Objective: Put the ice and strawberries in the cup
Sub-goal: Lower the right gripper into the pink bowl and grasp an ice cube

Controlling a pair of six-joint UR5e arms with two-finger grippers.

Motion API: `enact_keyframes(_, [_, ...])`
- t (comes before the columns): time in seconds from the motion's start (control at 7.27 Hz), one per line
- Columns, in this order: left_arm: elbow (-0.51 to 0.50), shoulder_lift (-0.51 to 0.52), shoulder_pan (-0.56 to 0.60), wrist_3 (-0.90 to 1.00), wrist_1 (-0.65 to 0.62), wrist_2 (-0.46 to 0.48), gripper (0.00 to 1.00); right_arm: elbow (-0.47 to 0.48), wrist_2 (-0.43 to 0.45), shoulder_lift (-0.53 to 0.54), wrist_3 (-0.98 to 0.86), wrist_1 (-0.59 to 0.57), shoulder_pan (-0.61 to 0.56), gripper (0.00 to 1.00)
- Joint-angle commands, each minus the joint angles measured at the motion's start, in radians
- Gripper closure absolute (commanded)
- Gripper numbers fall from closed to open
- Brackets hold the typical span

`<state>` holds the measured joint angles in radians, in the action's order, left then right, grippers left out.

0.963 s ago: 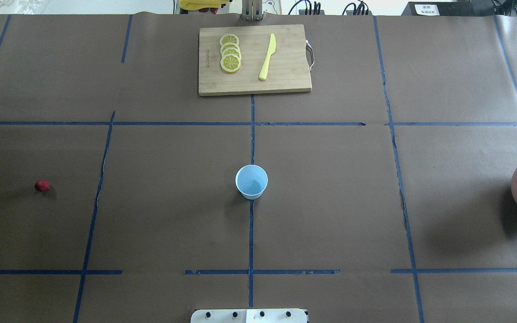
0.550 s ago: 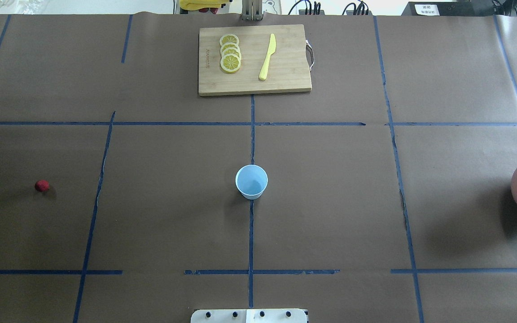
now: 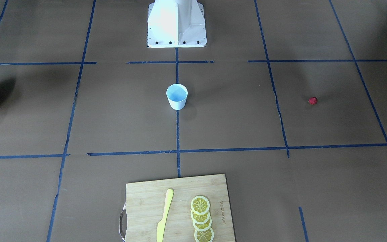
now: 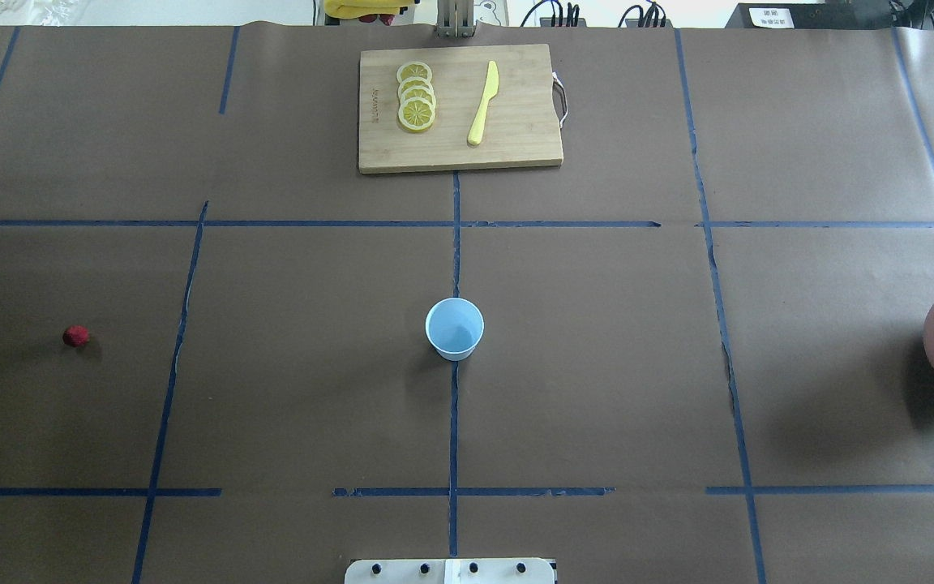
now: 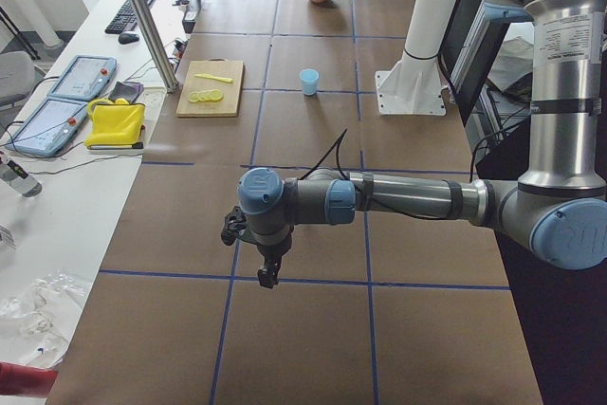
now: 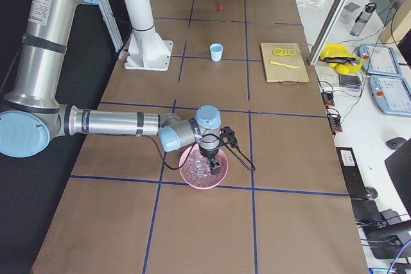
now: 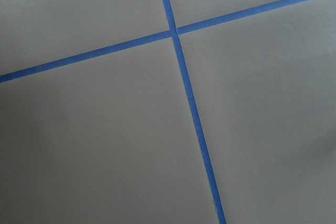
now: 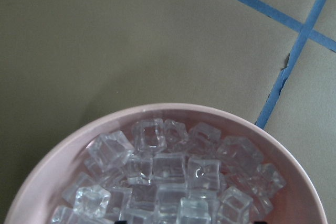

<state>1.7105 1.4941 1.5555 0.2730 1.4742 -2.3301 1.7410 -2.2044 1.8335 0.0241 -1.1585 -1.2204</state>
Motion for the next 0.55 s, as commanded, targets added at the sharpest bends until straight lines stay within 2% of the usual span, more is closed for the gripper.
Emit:
enact_keyframes(0.0, [0.000,0.000,0.000,0.000,0.000,0.000,0.00,-0.011,0.000,-0.002,-0.001,0.003,0.009,0.24])
enact_keyframes(0.28, [0.000,0.002,0.000,0.000,0.000,0.000,0.00,-0.015,0.002,-0.013,-0.001,0.000,0.012,0.27])
enact_keyframes(0.41, [0.000,0.003,0.000,0.000,0.000,0.002,0.00,-0.017,0.003,-0.014,-0.001,0.000,0.012,0.37])
